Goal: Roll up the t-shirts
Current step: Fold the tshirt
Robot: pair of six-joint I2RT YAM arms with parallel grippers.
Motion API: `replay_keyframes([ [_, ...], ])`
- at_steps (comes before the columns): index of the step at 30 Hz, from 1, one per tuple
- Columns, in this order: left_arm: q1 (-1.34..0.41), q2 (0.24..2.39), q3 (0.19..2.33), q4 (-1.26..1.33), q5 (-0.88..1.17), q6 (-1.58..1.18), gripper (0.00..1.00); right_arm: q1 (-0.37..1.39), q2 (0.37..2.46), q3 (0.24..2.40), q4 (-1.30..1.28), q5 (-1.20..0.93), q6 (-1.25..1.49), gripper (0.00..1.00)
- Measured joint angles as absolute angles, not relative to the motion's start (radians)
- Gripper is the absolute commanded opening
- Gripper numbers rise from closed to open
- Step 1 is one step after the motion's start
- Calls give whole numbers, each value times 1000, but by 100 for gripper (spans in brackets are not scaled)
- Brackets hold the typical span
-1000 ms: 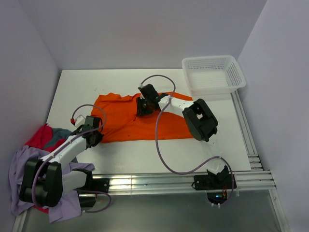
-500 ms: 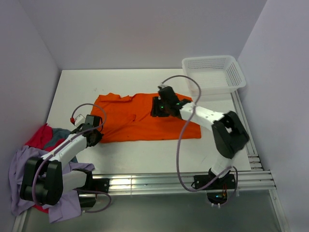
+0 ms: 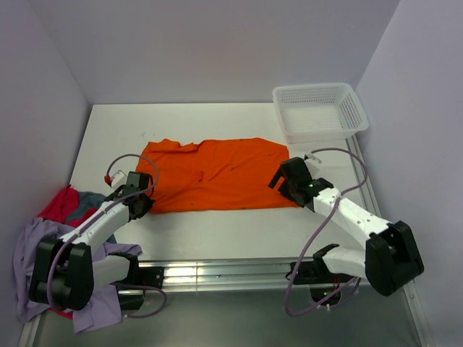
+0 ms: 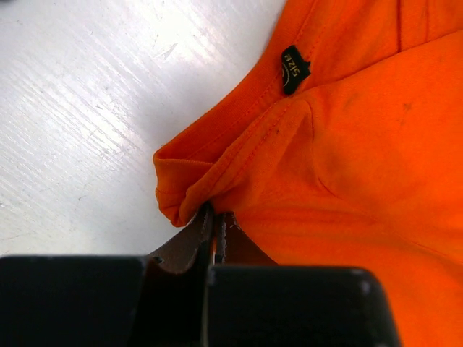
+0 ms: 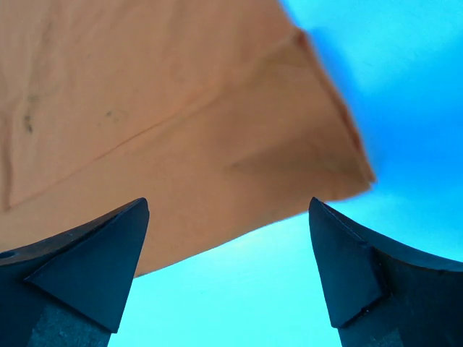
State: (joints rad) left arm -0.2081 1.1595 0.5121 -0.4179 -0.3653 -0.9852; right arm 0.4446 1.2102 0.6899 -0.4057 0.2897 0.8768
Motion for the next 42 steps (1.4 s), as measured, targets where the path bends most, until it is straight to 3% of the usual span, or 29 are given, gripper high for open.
replay_keyframes([
  [9, -208, 1134, 512, -431, -374, -991, 1, 369, 1104, 535, -432, 313, 1172, 95],
  [16, -208, 1134, 512, -435, -387, -1000, 1, 338, 1220, 523, -327, 291, 1269, 88],
  [19, -208, 1134, 512, -436, -391, -1010, 1, 331, 1280, 546, -276, 299, 1290, 70],
  [20, -208, 1134, 512, -436, -391, -1011, 1, 328, 1293, 550, -266, 300, 1295, 56],
  [23, -208, 1134, 512, -437, -391, -1012, 1, 322, 1319, 551, -259, 306, 1314, 30],
  [26, -208, 1134, 512, -437, -391, -1015, 1, 320, 1322, 548, -266, 306, 1323, 9],
  [29, -208, 1134, 512, -439, -391, -1015, 0, 320, 1322, 548, -272, 306, 1322, 0],
  [42, -208, 1068, 524, -490, -379, -1019, 0, 320, 1202, 567, -438, 319, 1265, 0],
])
